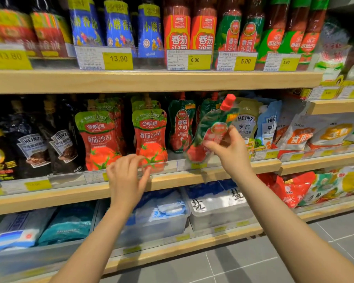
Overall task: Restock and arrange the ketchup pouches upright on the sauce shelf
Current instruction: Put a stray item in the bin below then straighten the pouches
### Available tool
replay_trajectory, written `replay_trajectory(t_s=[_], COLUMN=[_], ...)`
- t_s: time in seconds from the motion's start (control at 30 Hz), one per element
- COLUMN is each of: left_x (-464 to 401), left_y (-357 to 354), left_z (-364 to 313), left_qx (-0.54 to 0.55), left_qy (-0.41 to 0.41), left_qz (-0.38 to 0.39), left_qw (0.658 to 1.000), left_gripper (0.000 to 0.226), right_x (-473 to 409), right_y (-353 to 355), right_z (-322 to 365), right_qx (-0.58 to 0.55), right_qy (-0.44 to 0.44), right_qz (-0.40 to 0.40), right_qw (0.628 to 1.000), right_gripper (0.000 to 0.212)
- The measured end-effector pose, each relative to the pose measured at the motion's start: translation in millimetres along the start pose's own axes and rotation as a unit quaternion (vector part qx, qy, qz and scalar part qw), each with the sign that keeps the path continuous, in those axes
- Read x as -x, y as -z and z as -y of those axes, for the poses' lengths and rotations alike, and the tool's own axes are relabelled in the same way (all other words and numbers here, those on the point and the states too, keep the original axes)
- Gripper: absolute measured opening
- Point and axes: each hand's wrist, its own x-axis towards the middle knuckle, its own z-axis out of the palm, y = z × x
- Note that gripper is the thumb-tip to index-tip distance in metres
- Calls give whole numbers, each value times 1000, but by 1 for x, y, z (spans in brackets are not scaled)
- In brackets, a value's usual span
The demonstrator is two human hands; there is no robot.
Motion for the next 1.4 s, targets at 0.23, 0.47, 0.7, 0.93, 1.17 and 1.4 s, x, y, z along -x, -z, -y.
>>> replay_trajectory(t_s=[0.23, 0.47, 0.7, 0.93, 1.17, 1.4], left_x=[11, 13, 18, 124, 152, 151], left_y=[-17, -23, 1, 31, 16, -1], left_z=[19, 23, 19, 63, 102, 101], left_qx=[-70, -82, 27, 75, 42, -22], left_qy=[-30, -36, -33, 68, 182, 212], left_qz=[12, 11, 26, 152, 235, 208], left_qw=[997, 996, 999, 983, 954, 955], left_gripper=[26, 25, 28, 29, 35, 39], right_x=[-32, -51, -27, 101, 134, 147], right_y=[-42, -44, -45, -84, -163, -210], right_z=[-23, -42, -33, -50, -101, -135], right_qx=[130, 236, 242, 218, 245, 260], right_qy=[-29, -146, -110, 119, 100, 117], right_qz=[55, 53, 12, 106, 279, 286], right_qw=[990, 959, 964, 963, 923, 915], right_gripper=[37, 44, 68, 27, 30, 33])
